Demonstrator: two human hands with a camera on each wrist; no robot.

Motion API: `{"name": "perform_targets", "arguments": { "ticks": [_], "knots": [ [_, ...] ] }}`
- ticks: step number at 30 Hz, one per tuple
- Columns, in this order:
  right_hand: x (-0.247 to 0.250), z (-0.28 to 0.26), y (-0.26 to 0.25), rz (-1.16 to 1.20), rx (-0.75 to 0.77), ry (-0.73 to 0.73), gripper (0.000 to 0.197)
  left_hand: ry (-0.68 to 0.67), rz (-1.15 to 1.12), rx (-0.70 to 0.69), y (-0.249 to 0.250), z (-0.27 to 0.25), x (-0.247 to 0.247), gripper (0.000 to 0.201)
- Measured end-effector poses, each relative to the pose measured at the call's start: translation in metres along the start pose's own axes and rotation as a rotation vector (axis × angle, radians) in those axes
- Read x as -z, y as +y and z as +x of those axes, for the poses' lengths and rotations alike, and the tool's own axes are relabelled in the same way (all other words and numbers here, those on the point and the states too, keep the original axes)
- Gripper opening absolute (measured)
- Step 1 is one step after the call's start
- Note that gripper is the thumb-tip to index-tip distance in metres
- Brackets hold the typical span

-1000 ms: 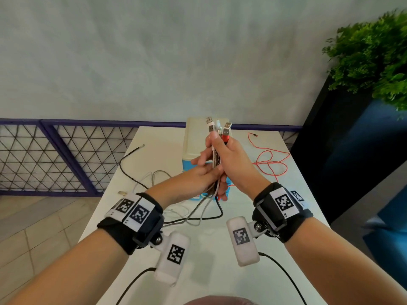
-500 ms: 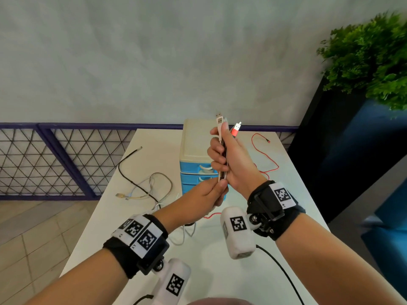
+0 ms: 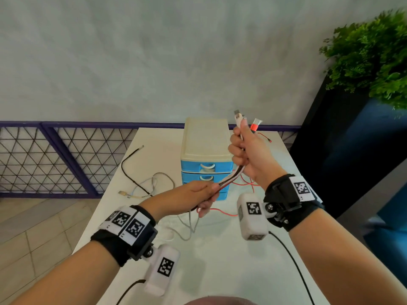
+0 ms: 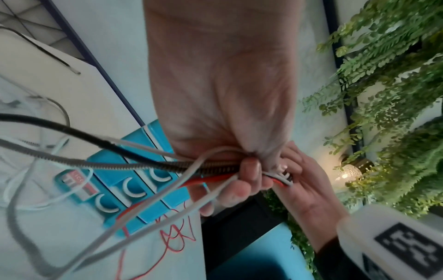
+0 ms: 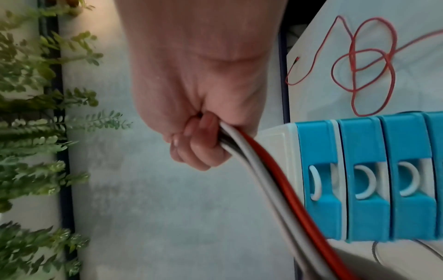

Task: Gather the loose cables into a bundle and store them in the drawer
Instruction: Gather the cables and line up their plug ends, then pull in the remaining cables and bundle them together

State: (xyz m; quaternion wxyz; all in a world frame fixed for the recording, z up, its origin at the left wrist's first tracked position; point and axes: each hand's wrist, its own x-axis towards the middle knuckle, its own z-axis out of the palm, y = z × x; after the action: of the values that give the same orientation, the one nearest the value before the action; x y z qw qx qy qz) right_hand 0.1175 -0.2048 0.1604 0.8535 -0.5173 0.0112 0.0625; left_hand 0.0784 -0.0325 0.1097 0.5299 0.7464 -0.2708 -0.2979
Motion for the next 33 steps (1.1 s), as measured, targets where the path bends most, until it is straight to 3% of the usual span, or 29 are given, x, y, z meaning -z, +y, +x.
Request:
{"name": "perform_targets", "arguments": {
  "ticks": [5, 9, 13, 17, 20, 24, 27, 33],
  "knots": [
    [0.008, 0.001, -0.008, -0.029, 0.031, 0.059, 0.036, 0.042, -0.002, 0.022, -0.009, 0.001, 0.014, 0.037],
    [0.016, 0.001, -0.013, -0.069, 0.029, 0.106, 0.035, 0.209, -0.085, 0.048, -0.023, -0.002, 0.025, 0.043],
    [0.014, -0.002, -0.005, -0.238, -0.091, 0.035, 0.035, 0.283, -0.081, 0.181, -0.01, 0.006, 0.027, 0.048],
    [0.01, -0.008, 0.005, -0.341, -0.24, -0.116, 0.032, 0.352, 0.085, 0.143, -0.007, 0.005, 0.032, 0.039],
    [0.01, -0.013, 0.013, -0.312, -0.322, -0.232, 0.027, 0.312, 0.129, 0.128, -0.004, 0.004, 0.035, 0.034],
    [0.008, -0.013, 0.024, -0.127, -0.329, -0.223, 0.025, 0.256, 0.216, 0.07, 0.005, 0.002, 0.038, 0.028],
    [0.011, -0.013, 0.033, -0.154, -0.339, -0.217, 0.028, 0.231, 0.308, 0.068, 0.008, 0.002, 0.04, 0.013],
    [0.001, -0.022, 0.046, -0.213, -0.39, -0.26, 0.033, 0.243, 0.577, 0.087, 0.01, 0.011, 0.032, 0.009]
  ]
}}
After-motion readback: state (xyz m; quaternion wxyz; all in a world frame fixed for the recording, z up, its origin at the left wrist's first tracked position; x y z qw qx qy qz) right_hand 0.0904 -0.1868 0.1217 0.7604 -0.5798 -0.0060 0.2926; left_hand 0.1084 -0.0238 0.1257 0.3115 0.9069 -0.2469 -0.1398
